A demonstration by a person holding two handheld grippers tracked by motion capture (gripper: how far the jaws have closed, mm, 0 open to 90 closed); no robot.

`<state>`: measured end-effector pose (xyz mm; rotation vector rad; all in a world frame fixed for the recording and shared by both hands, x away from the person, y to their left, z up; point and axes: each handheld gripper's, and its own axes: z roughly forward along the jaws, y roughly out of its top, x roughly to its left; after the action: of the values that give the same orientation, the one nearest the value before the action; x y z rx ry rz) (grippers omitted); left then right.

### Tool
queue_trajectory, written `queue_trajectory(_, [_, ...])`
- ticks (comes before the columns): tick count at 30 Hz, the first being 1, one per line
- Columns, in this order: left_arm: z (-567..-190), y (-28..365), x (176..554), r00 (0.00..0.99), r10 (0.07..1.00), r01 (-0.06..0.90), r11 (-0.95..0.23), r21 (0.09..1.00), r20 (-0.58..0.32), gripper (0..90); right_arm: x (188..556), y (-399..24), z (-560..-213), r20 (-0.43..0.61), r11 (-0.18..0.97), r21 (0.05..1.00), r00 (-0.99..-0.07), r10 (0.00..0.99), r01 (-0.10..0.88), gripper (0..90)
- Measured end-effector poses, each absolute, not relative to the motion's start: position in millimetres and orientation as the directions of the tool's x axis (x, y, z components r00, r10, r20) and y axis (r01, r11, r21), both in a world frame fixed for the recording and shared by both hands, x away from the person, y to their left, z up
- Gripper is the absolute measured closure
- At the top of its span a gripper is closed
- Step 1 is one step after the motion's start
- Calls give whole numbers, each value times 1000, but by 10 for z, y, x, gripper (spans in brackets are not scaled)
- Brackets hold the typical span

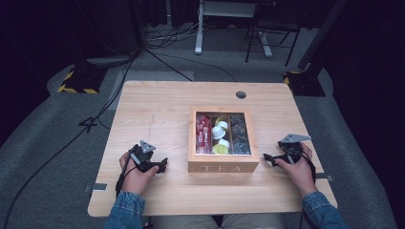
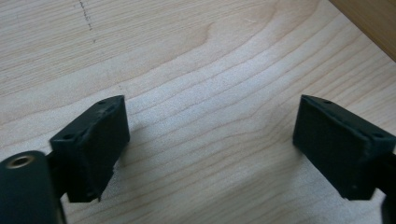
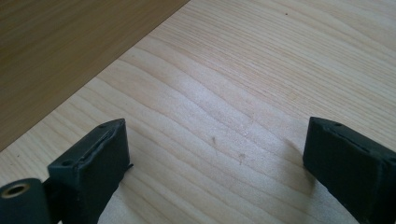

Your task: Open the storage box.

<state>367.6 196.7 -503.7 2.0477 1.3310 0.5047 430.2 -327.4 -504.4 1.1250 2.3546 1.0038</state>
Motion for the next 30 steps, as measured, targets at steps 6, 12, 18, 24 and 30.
queue_trajectory(6, [-4946, 1969, 3622, 411, 911, 680, -282, 676, -33, 192, 4316, -3275, -5044, -3, 436, 724, -631, 776, 534, 68])
queue_trajectory(12, [-4787, 1904, 3570, 433, 901, 666, -289, 688, -40, 214, 4322, -3275, -5044, -2, 437, 724, -632, 775, 534, 69])
queue_trajectory(18, [-4617, 1828, 3524, 460, 887, 645, -300, 703, -44, 222, 4318, -3275, -5043, -3, 438, 724, -632, 775, 533, 72])
queue_trajectory(24, [-4483, 1745, 3468, 492, 869, 627, -318, 711, -46, 230, 4319, -3276, -5043, -3, 438, 724, -632, 775, 533, 72])
queue_trajectory(30, [-4361, 1637, 3403, 523, 851, 601, -327, 730, -49, 237, 4319, -3276, -5044, -3, 437, 724, -632, 775, 533, 72])
